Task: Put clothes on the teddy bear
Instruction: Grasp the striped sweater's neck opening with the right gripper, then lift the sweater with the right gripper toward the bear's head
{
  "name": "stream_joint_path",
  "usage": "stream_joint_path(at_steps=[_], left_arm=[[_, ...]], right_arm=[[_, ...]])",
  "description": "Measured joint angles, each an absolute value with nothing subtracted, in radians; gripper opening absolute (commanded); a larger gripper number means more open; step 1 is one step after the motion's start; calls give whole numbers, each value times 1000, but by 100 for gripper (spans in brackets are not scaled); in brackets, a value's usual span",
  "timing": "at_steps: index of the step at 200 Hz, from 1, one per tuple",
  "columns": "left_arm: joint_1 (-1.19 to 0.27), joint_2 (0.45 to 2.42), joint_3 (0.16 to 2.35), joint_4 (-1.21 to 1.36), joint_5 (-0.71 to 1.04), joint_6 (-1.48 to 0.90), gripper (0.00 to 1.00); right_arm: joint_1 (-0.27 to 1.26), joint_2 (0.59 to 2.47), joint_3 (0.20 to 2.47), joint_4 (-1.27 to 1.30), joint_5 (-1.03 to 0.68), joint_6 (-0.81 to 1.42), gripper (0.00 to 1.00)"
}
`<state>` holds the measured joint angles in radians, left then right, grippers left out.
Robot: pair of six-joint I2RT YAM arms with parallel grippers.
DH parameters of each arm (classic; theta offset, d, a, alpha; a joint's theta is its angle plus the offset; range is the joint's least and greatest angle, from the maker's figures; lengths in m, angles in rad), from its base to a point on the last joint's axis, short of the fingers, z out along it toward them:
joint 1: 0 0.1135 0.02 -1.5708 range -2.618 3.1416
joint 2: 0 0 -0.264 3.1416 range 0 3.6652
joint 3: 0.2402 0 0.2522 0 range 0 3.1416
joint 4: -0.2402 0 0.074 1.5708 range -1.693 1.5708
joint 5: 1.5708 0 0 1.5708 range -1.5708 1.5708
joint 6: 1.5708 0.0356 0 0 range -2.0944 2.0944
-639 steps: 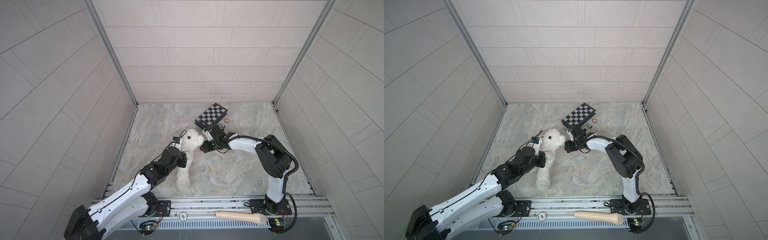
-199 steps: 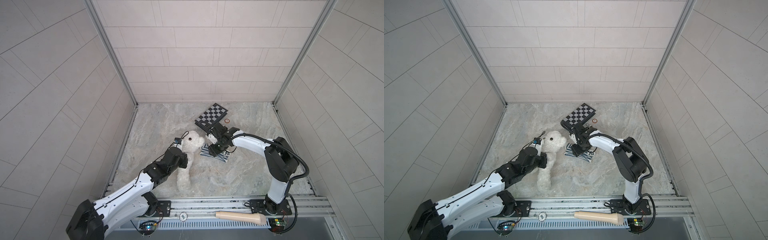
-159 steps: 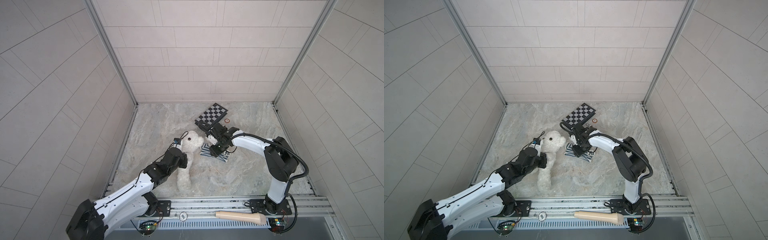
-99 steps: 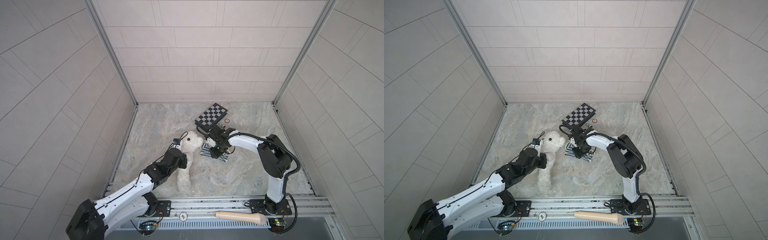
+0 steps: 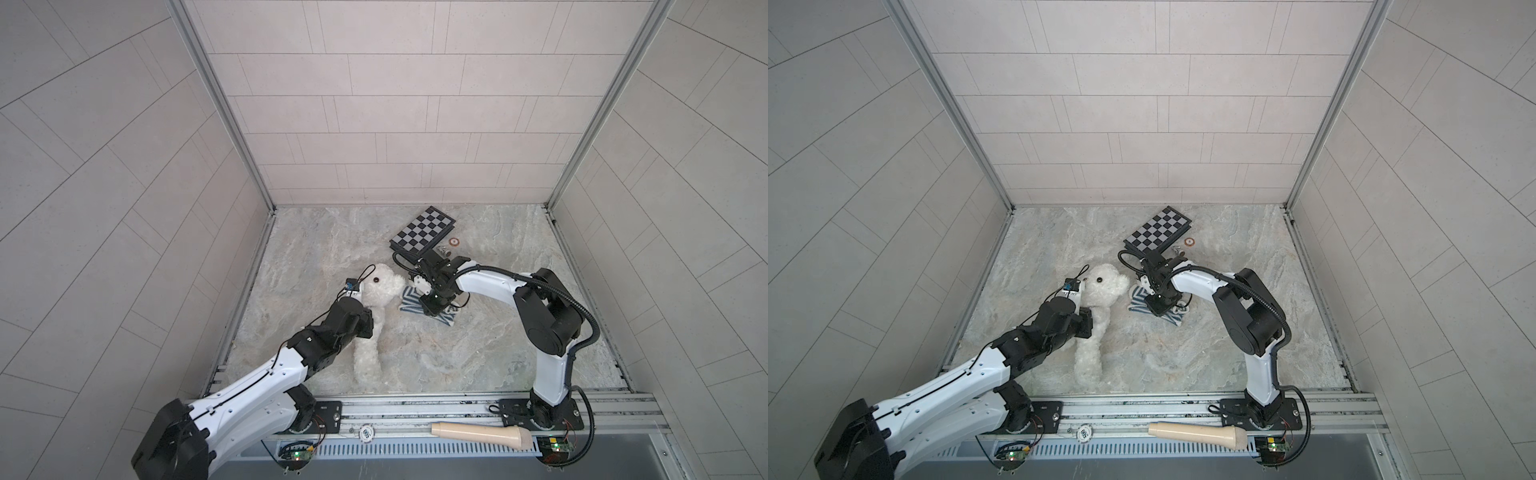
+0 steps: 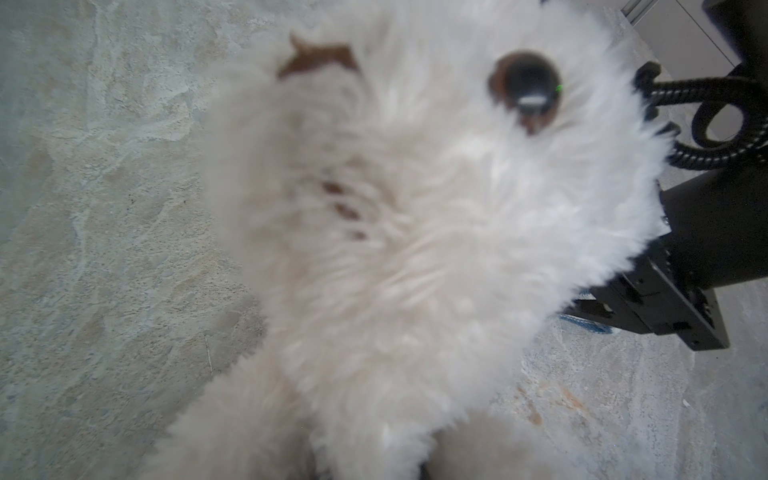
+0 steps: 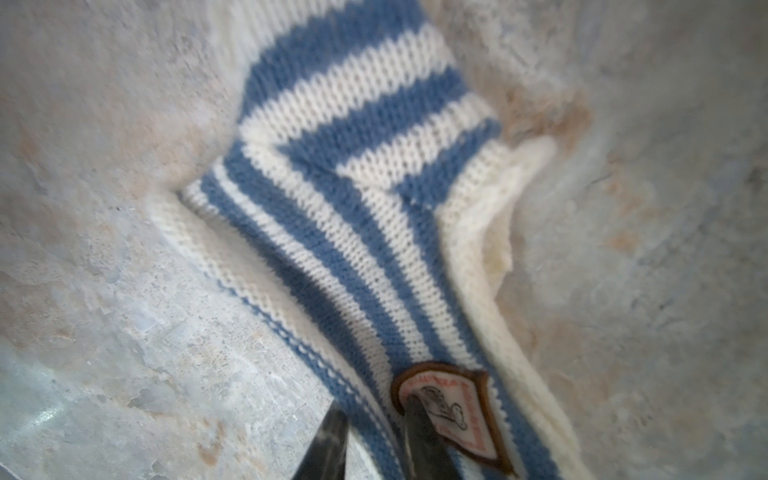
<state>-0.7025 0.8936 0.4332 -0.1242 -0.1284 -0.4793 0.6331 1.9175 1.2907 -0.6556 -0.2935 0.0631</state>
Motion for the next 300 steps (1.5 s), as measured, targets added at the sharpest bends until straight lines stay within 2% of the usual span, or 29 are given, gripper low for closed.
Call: stream_joint_path(at_steps=[41,69,128,176,218,264,300], left_arm=[[-702,892,431,-125,-128,-480,7],[-702,890,430,-124,-128,-481,7],[-702,890,421,-123,-128,-482,7],[-702,891,421,-120,-128,-480,2],[-702,891,421,-120,-107,-453,0],[-711,892,422,-77,21,-402,0],[-824,892,435,-51,73,-342,0]], right_arm=[[624,1917,1290,-652,-325,75,32],[614,1917,1290,-643,-341,86,22],[608,1917,1290,-635,-344,89,19],[608,1915,1290,-636,-330,86,0],[607,1864,1290,-639,-307,83,0],[591,1785,1289,-617,-299,86,0],[579,1728,1277,-595,-299,75,0]])
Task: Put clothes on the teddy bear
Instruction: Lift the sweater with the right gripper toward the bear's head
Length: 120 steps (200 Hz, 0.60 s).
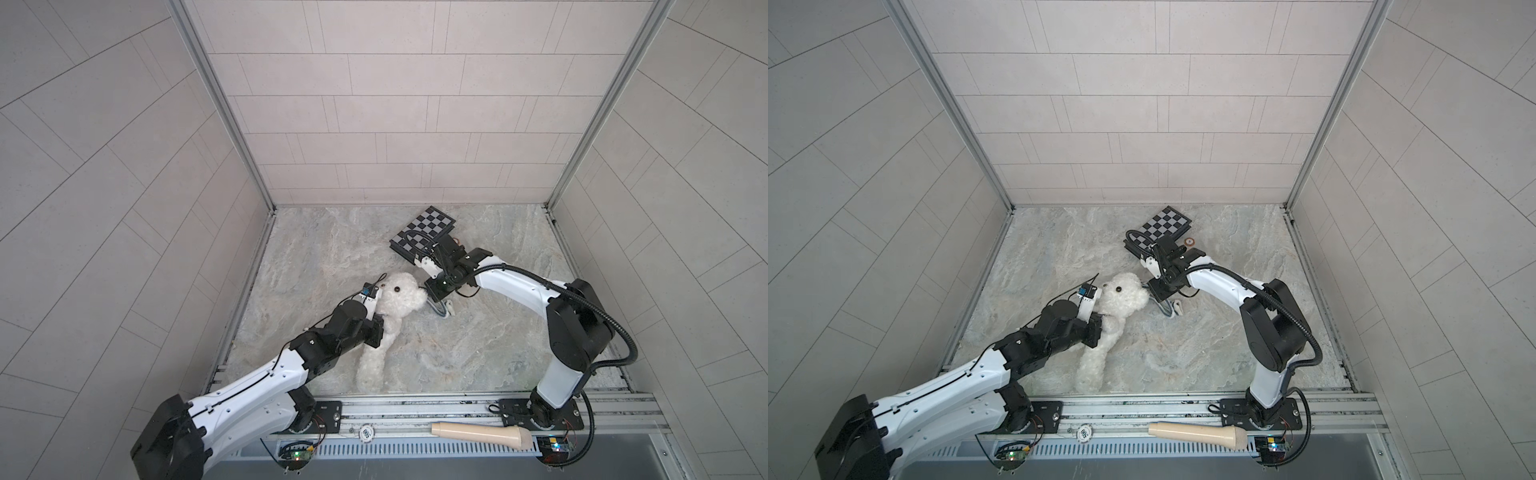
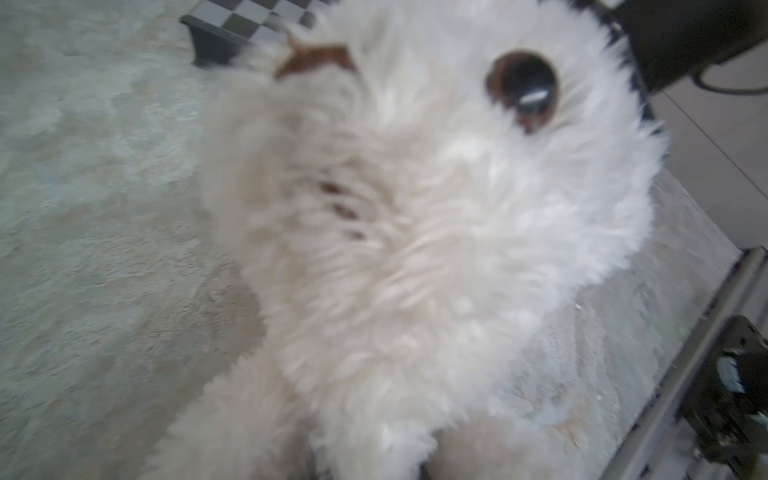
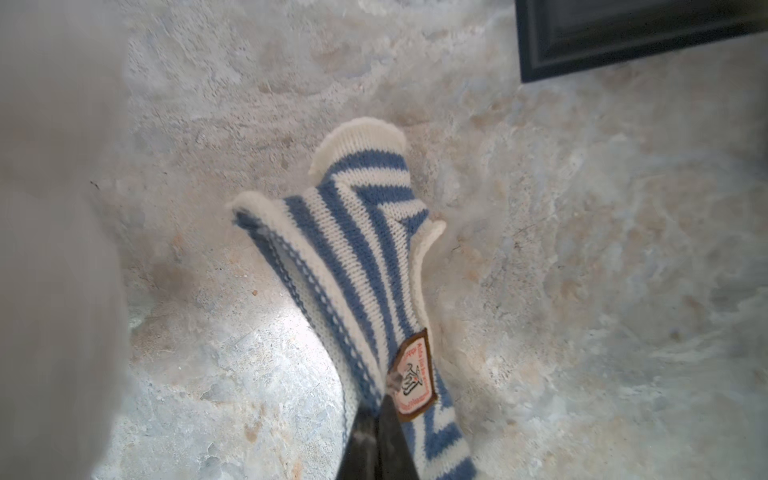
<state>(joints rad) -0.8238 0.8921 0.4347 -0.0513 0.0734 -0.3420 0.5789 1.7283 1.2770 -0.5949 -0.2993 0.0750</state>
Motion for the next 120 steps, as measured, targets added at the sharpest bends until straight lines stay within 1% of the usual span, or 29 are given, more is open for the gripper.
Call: stream_joint_path(at_steps=[25,55,78,120], left_arm=[[-904,896,435,-29,99,-304,0],[-912,897,435,-27,60,-298,0],[-889,873,434,-30,21,-310,0],[-785,823,405,-36,-13,-370,0]], right_arm=[[575,1668,1235,-572,-308,46,0],[575,1579,1172,-527,-313,20,0],[575,1563,1135,-498,-306,13,0],[575,1613,1079,-473,-305,35,0]])
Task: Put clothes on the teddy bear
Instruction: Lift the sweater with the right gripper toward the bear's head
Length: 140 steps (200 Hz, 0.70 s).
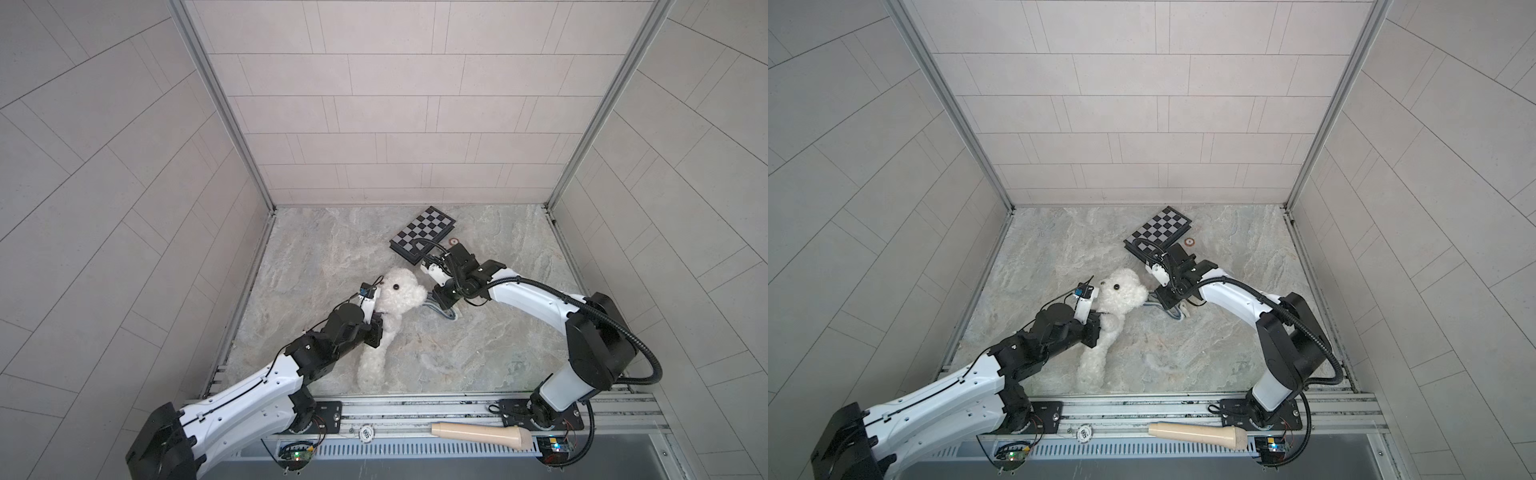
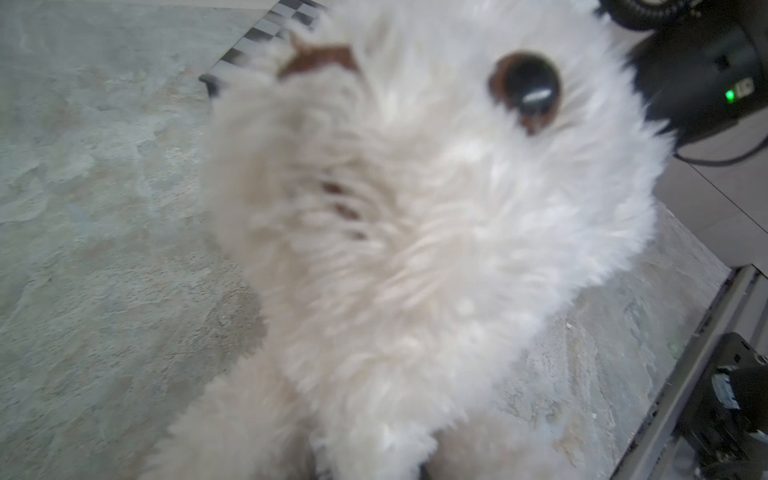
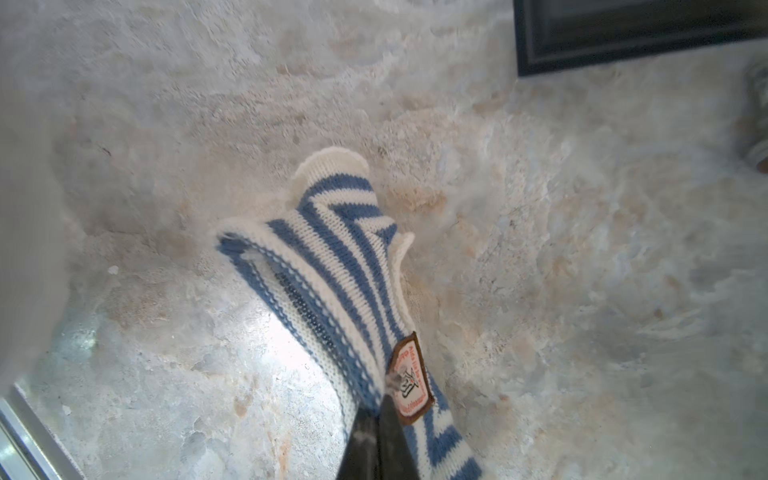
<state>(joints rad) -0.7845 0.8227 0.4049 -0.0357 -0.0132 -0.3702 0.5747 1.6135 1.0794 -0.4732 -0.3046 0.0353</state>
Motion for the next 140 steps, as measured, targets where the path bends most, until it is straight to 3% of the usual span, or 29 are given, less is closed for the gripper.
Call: stream_joint_path(at_steps=[12,49,140], left_arm=[[-768,818,399,-50,-23,-384,0],[-764,815,399,-78,-33,-395,0],[-764,793,390,-80,-43,-404,0]], right_arm=[[575,1620,1057,-467,-305,44,1],[575,1633,1032,-441,-303,72,26],[579,1625,990,-433,-269,84,38]])
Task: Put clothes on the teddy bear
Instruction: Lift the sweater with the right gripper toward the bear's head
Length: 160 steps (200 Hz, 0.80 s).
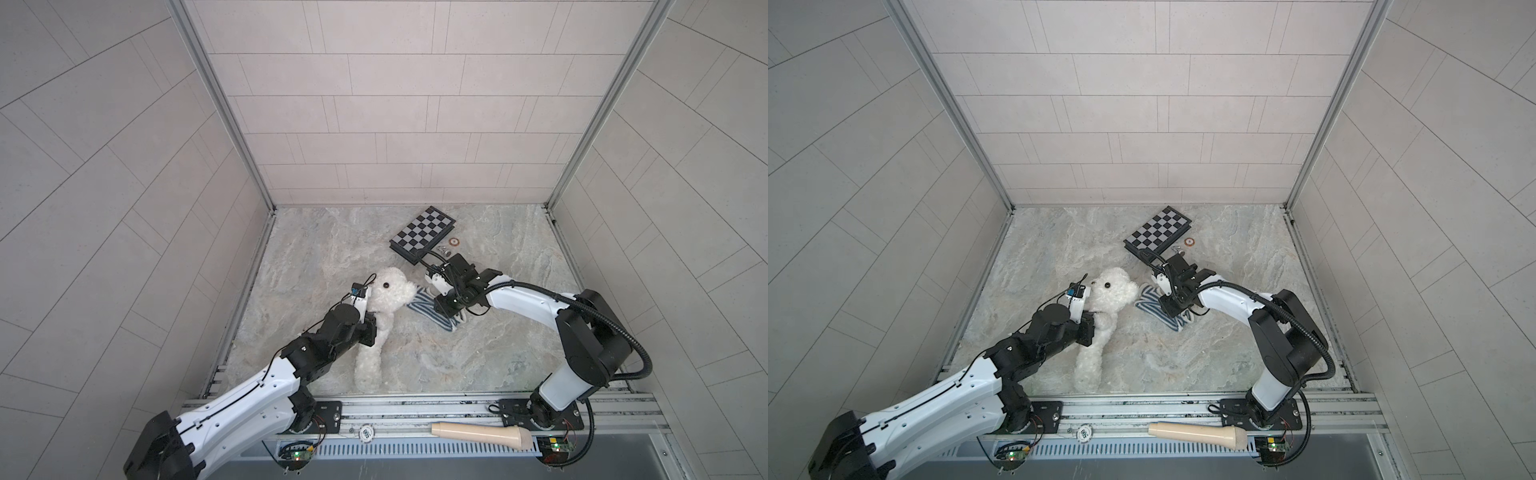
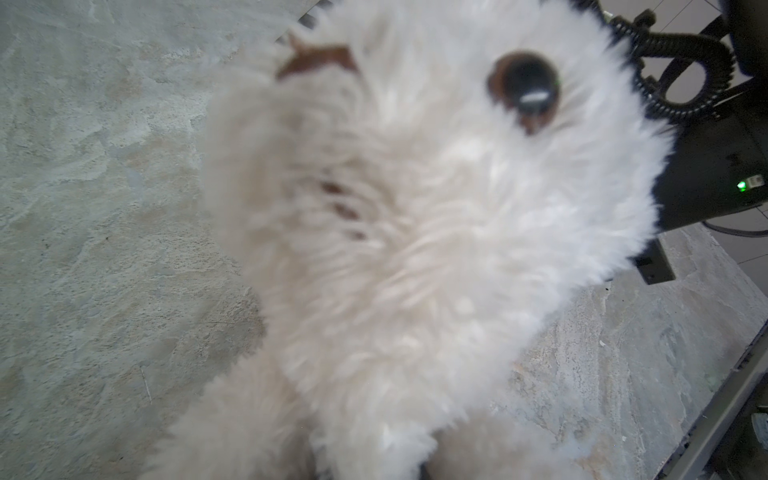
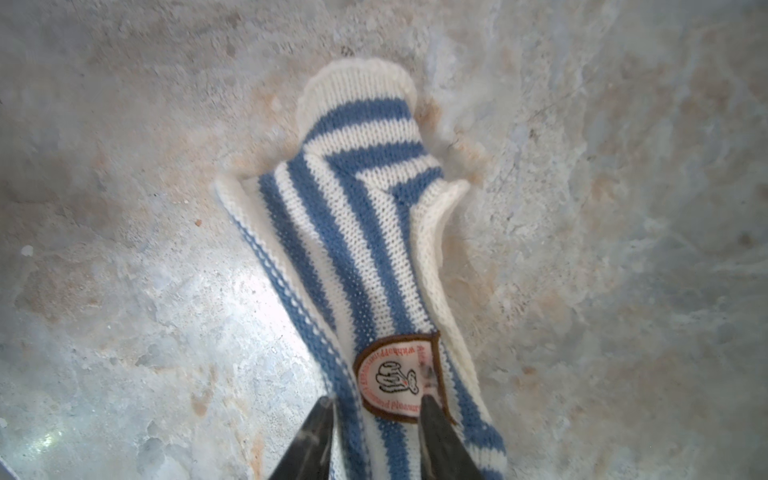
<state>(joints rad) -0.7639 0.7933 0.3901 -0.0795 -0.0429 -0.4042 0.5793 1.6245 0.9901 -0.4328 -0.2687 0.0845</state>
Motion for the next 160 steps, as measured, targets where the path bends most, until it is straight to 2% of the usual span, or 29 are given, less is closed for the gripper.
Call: stream_joint_path(at_steps=[26,51,64,160], left_arm=[[-764,803,388,-79,-43,-404,0],[-764,807,388,-79,-42,-404,0],[-764,807,388,-79,-43,-404,0],[-764,807,388,-79,-46,-403,0]], right_arm=[[596,1614,988,-437,-260,83,35],[607,1612,988,-438,-248,75,22],[608,1612,988,-440,-242,73,18],[617,1616,989,-446,-221,60,22]])
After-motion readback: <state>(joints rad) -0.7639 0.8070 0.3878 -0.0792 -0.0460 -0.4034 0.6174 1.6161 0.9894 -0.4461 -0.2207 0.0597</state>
